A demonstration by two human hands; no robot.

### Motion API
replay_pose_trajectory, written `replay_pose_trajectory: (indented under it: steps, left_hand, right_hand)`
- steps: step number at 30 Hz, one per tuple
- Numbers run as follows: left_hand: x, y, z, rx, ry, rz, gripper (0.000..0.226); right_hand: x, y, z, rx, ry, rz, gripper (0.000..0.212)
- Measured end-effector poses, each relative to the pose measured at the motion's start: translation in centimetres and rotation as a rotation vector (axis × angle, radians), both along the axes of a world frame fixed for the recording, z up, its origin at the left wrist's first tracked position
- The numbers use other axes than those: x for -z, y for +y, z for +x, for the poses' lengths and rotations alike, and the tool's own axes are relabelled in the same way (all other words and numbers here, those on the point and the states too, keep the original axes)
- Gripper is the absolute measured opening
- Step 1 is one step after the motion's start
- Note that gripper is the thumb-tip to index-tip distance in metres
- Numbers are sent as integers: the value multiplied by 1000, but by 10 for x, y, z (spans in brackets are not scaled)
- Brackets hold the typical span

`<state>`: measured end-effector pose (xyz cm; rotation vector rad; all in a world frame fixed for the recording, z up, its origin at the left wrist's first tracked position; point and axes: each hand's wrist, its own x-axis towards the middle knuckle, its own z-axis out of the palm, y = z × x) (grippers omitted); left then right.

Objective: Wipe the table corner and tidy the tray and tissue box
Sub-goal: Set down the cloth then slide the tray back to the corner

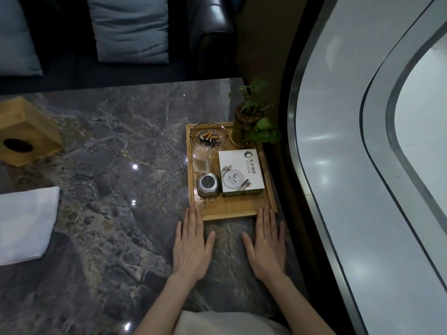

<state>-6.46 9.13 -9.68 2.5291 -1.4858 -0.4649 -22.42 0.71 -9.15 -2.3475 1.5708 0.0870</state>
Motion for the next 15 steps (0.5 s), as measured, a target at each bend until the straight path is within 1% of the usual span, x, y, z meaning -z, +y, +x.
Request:
replay_pose_trajectory:
  steps: [6,10,15]
  left_hand:
    - [-8,-12,7,19,91,17,84]
    - [-11,-21,10,27,98,34,83]
    - [-10,-29,12,18,106,18,81]
  right_hand:
    - [4,-10,4,-12,-20,-33,71]
    - [4,-18,7,-38,-55,-49,76]
    - [-1,-28,9,-56,-59,1,78]
